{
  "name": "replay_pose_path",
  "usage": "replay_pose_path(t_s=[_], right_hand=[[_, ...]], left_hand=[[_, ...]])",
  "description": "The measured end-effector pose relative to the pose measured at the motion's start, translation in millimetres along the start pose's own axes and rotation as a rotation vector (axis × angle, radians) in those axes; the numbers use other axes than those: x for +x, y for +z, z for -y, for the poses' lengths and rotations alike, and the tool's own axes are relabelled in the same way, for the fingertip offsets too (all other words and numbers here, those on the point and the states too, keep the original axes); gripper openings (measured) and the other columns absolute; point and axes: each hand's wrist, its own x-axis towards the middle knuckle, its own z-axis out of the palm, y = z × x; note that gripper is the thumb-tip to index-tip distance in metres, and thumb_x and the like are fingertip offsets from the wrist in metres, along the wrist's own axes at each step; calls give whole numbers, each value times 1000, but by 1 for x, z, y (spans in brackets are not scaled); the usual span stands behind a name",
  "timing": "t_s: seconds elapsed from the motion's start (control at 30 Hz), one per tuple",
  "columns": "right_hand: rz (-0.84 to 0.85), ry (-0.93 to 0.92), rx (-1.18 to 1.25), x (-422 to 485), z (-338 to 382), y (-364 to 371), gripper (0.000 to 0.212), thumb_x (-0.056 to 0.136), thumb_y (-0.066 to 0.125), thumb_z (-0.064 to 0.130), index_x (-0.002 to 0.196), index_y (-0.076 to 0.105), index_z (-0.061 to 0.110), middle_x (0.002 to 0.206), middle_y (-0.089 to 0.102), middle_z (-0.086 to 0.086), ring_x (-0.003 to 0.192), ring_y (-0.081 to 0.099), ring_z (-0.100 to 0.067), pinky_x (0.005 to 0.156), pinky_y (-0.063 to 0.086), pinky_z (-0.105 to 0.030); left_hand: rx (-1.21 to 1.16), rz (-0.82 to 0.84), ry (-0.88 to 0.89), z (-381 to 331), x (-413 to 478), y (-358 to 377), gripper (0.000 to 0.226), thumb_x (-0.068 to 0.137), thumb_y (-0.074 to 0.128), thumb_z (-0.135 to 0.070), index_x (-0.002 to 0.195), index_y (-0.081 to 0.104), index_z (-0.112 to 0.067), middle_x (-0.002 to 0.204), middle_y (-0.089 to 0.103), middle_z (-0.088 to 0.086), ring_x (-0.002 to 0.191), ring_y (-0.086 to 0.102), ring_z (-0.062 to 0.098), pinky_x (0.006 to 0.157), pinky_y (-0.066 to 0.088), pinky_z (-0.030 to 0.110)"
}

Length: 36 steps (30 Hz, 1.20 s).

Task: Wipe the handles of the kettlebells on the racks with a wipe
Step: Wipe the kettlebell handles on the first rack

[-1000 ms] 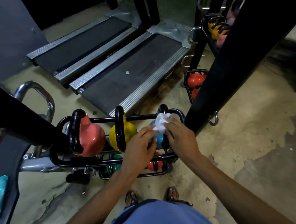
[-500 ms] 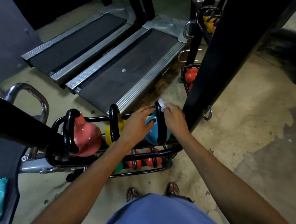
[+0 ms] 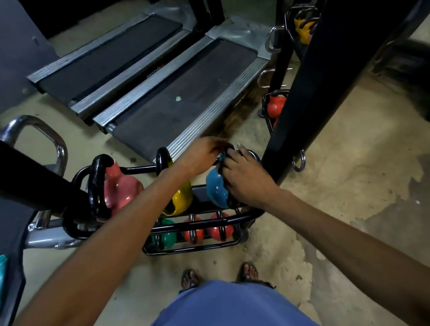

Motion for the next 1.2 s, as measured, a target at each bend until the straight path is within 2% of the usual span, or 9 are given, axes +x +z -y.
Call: replay_pose_path(t_s=[0.27,0.4,0.47,0.57,0.7,0.8,0.9,1.0,1.2], right_hand=[[203,-381,-226,-16,13,-18,25,95,56,26,110,74,20,96,77,-2,119,63,-30,123,5,-57],[158,-440,-156,-2,18,-12,13,84,66,10,90,77,13,78,73,-6,88,70,-33,106,38,-61],[79,-380,249,-8,28,-6,11,72,67,-2,80,72,-8,72,68,-27,73,69,-43,93,47,-62],[113,-335,410,-14,41,-12,30,83,51,1,97,68,-18,92,66,-41,96,65,-56,104,39,-67],[348,-528,-239,-19,43,-17,22,91,58,7,103,73,17,92,74,-4,120,61,-38,120,10,-69],[46,-515,-235,-34,24,1,17,90,65,14,104,74,15,102,72,-7,122,55,-37,118,25,-61],[-267,-370,-28,-54,8,18,17,97,60,15,111,69,11,111,64,-9,111,55,-30,101,44,-46],[-507,62,374,-64,22,32,16,97,64,14,109,70,5,108,63,-10,98,57,-24,85,50,-35],[-609,870,1134,-28,51,23,16,99,54,4,102,65,15,94,65,6,84,60,-3,72,46,-18]], left_hand=[[297,230,11,-16,20,-15,26,97,55,-29,112,75,-20,107,74,6,97,68,25,86,53,41],[341,256,-9,-22,22,-13,36,86,69,-54,108,75,-26,79,63,-7,86,64,19,73,49,31],[404,296,-18,-24,24,-11,44,81,72,-58,107,73,-22,83,65,-4,85,62,18,73,52,33],[447,338,-23,-27,24,-8,51,78,71,-62,107,71,-20,90,68,-1,90,64,22,77,56,40],[464,333,-41,-29,25,-7,53,79,72,-61,110,70,-18,94,67,2,92,64,25,75,56,40],[457,321,-34,-28,26,-4,48,80,73,-57,110,70,-20,91,62,-1,95,64,25,73,53,37],[471,308,-29,-25,23,-3,50,85,70,-54,118,66,-16,106,66,6,104,60,25,75,47,35],[422,283,-12,-18,20,2,58,86,68,-56,127,62,-16,126,64,7,115,59,27,91,52,41],[173,226,-55,-9,3,4,71,89,73,-38,147,47,-8,155,43,10,137,47,25,113,38,36]])
